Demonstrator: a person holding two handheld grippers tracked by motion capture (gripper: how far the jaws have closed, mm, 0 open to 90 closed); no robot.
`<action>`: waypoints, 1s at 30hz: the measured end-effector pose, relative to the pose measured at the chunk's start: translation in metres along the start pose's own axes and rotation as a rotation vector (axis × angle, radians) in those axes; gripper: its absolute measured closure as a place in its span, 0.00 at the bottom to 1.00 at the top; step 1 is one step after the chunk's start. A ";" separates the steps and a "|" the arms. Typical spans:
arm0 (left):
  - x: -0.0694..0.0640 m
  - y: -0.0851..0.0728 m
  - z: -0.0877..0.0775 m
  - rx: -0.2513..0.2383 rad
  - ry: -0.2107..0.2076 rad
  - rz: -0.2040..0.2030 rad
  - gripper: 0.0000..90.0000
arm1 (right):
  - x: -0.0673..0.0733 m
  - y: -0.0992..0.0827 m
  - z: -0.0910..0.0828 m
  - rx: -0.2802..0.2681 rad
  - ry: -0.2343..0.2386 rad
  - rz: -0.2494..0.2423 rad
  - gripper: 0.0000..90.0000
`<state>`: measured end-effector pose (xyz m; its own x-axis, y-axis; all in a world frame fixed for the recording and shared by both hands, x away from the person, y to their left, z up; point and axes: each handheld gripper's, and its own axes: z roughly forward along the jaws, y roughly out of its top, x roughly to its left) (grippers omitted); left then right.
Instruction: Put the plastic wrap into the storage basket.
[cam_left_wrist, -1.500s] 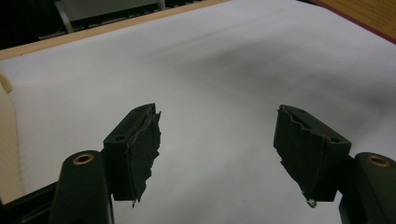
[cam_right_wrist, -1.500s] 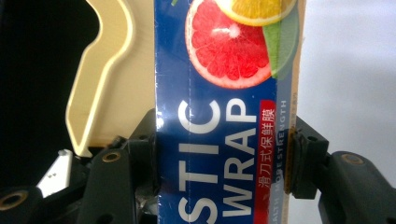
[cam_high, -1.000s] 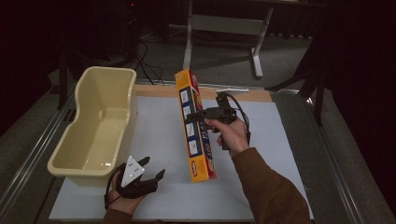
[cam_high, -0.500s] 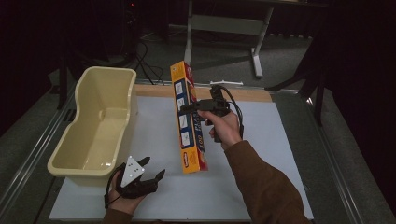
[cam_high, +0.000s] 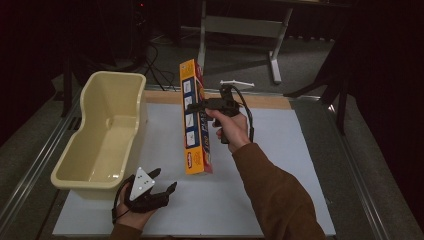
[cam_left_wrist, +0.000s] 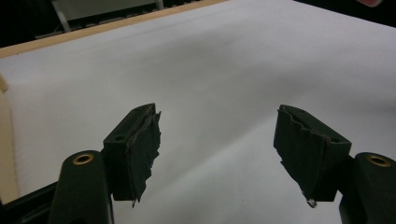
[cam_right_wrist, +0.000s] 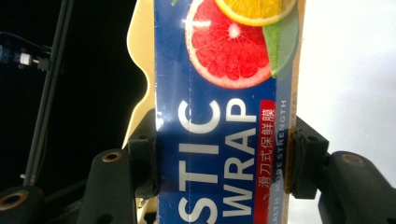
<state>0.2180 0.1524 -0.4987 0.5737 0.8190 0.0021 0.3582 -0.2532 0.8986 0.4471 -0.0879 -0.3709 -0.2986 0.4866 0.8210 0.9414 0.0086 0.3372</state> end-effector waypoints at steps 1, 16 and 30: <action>0.000 0.000 0.000 0.000 0.001 0.000 0.34 | 0.000 0.001 0.002 -0.003 0.006 0.006 0.47; -0.002 -0.001 -0.001 -0.005 0.004 0.007 0.34 | 0.011 0.012 0.025 -0.042 0.046 0.061 0.46; -0.002 -0.002 -0.001 -0.006 -0.006 0.008 0.34 | 0.022 0.020 0.039 -0.065 0.024 0.059 0.47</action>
<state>0.2155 0.1515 -0.4997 0.5808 0.8140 0.0065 0.3491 -0.2563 0.9014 0.4653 -0.0427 -0.3639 -0.2476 0.4631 0.8510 0.9454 -0.0768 0.3168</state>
